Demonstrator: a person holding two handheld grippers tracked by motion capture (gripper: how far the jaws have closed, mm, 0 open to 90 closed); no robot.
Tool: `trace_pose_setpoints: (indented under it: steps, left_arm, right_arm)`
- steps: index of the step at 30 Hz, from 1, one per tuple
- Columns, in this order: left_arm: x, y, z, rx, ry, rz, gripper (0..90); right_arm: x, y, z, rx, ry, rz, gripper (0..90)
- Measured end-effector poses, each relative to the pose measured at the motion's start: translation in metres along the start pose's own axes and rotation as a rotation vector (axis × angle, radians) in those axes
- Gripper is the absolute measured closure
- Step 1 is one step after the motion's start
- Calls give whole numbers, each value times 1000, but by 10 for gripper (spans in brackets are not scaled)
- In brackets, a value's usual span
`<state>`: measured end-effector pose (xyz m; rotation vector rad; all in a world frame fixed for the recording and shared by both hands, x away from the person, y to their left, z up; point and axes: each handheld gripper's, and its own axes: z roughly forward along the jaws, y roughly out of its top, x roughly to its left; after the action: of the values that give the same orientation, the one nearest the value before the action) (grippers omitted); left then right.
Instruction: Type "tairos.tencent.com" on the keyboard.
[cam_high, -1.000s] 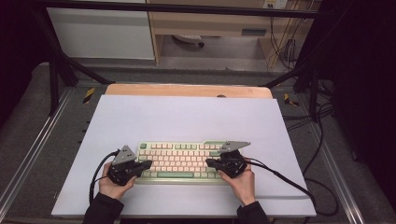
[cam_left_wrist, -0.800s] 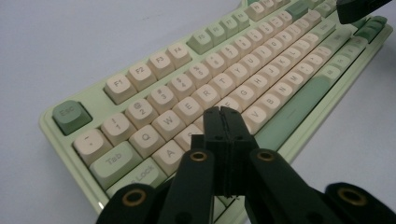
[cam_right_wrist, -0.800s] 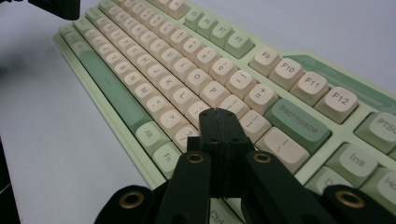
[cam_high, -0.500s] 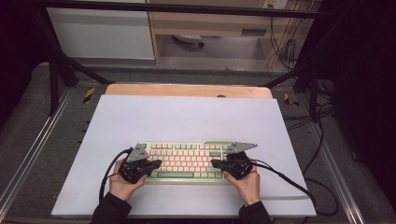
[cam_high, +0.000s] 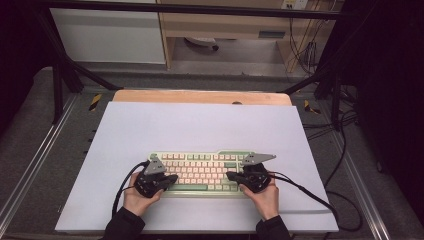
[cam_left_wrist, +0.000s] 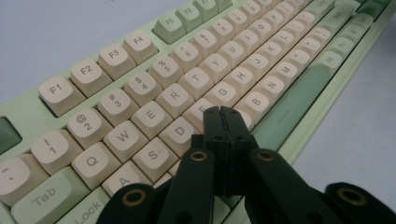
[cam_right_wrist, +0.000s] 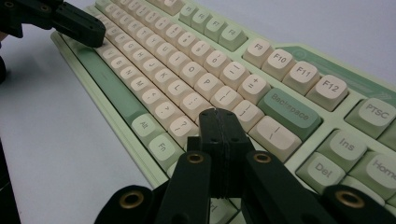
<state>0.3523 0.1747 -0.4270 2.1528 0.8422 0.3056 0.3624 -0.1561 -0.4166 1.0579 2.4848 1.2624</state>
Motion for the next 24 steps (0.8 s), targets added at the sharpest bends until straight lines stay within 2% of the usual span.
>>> trace_pose_setpoints:
  steps: [14,24]
  left_arm:
    - [-1,-2,2,1,2,10,900]
    - [2,-2,-13,-35,9,4,900]
  right_arm:
    - [0,-1,2,4,3,-3,900]
    - [1,-2,3,8,8,0,900]
